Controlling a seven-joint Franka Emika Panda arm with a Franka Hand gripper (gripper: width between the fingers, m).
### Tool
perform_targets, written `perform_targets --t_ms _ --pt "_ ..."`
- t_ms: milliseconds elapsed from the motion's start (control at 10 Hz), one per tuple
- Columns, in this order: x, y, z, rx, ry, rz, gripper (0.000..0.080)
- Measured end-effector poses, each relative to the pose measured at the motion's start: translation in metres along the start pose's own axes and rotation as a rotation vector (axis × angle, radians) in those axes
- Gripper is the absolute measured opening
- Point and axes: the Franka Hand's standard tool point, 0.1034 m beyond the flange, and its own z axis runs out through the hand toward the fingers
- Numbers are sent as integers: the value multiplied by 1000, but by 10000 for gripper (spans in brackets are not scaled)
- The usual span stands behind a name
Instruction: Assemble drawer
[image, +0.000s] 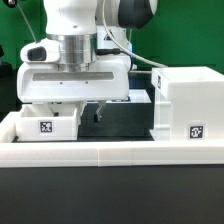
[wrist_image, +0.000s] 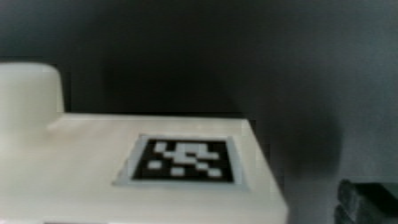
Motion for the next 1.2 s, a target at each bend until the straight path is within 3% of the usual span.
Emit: perform_targets --t_ms 300,400,500,600,700,800,900,1200 --pt "1 0 0 -3 6 2 603" --pt "1 0 0 -3 6 2 424" --pt "1 0 0 -3 6 2 424" --pt "1 0 0 -3 6 2 240" --pt "1 0 0 -3 6 2 105" --pt "0 0 0 -2 5 2 105" --pt "0 0 0 -2 4 3 42" --pt "0 0 0 -2 4 3 42"
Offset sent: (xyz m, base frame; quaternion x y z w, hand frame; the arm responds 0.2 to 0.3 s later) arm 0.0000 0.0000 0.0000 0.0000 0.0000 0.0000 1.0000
